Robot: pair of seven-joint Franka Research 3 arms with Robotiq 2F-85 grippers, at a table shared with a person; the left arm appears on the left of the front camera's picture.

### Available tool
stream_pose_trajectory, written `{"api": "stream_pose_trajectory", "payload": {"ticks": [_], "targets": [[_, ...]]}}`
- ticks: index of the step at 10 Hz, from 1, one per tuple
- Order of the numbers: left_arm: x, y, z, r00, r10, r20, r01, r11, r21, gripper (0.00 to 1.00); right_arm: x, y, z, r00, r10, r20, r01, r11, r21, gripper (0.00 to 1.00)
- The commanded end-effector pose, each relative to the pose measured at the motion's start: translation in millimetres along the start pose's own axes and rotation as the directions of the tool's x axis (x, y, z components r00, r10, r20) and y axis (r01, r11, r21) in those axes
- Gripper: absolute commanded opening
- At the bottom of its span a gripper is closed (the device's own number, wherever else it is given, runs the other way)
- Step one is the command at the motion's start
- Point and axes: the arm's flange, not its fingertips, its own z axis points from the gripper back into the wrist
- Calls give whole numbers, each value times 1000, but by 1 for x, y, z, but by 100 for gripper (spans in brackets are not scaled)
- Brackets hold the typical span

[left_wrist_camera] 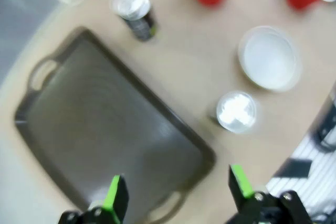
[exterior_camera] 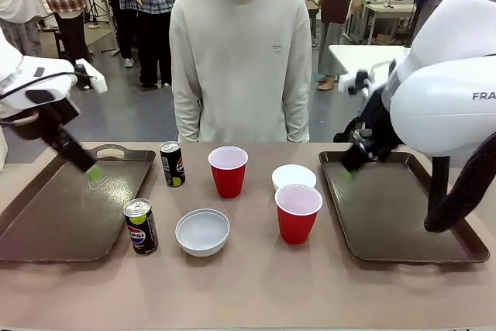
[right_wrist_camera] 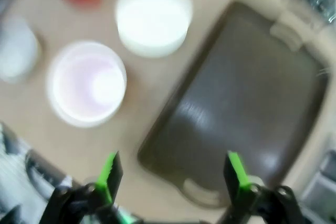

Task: Prepare tableware on both trays.
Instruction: Pick up a Picnic Bowl from the table and place it on a Handle tray.

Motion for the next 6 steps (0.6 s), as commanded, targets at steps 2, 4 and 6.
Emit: {"api": "stream_pose_trajectory", "payload": {"ticks": [2, 4, 6], "targets": [[-57, -37, -7, 999, -13, -34, 15, 997, 77, 100, -76, 56, -49, 959, 163, -231, -157, 987, 44, 100], [-13, -15, 11, 997, -42, -57, 39, 998, -54, 100, -21, 31, -22, 972, 76, -220, -68, 997, 47, 100], [-26, 14, 41, 988, 7, 153, 71, 863, -500, 100, -34, 4, 15, 974, 224, -16, -137, 650, 747, 100]]}}
